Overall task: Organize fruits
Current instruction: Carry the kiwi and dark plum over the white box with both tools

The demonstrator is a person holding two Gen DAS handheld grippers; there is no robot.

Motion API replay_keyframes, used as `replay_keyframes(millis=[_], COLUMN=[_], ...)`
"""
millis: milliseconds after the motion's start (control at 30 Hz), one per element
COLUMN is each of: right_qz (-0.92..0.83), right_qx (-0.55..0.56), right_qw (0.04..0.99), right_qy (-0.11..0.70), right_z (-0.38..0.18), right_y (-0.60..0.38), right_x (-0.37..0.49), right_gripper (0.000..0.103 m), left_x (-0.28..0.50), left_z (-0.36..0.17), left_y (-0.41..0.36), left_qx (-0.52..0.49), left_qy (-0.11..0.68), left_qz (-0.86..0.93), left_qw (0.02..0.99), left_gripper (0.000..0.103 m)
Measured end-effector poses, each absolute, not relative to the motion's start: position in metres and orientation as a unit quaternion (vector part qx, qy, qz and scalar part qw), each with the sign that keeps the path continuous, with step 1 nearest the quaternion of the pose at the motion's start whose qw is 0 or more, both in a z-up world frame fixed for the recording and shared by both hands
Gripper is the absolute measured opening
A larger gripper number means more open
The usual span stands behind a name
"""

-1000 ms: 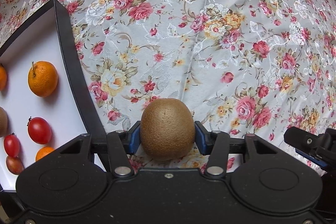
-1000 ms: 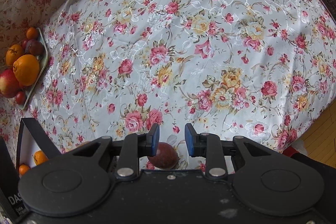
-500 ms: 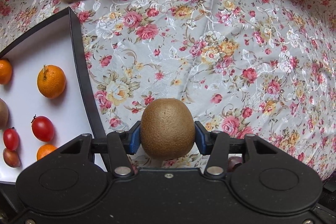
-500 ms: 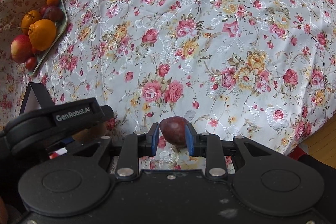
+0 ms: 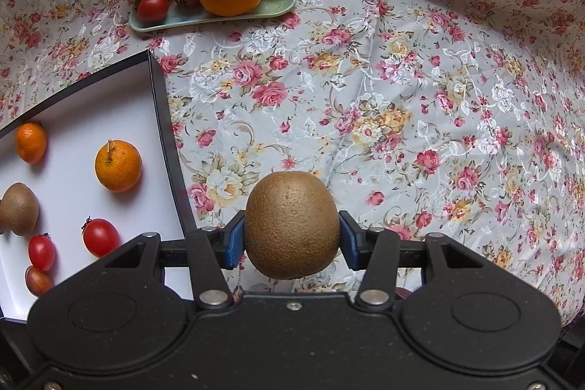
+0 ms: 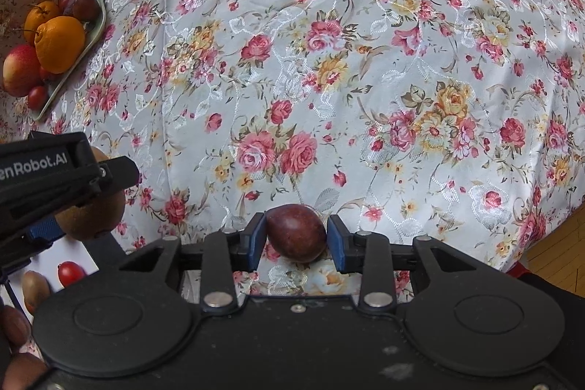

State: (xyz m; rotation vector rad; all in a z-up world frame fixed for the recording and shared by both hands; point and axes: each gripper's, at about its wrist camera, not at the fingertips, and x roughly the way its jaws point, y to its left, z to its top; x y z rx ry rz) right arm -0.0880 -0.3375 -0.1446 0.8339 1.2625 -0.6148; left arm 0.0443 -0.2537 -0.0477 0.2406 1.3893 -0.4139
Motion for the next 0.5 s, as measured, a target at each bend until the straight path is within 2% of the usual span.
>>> replay_keyframes(millis=[500], right_qz=[-0.283], right_qx=[0.362], right_qw=[0.682], right_qy=[0.568], right_z=[-0.1462], right_y=[-0.3334], right_x=[-0.0855], right_gripper=[0.037], left_x=[0.0475], left_z=[-0.0388], left_y=[-0.2472], left_qx=[0.099], left_qy=[0.628], left_qz=[-0.19], left_qw=[0.748], left_gripper=[0.056])
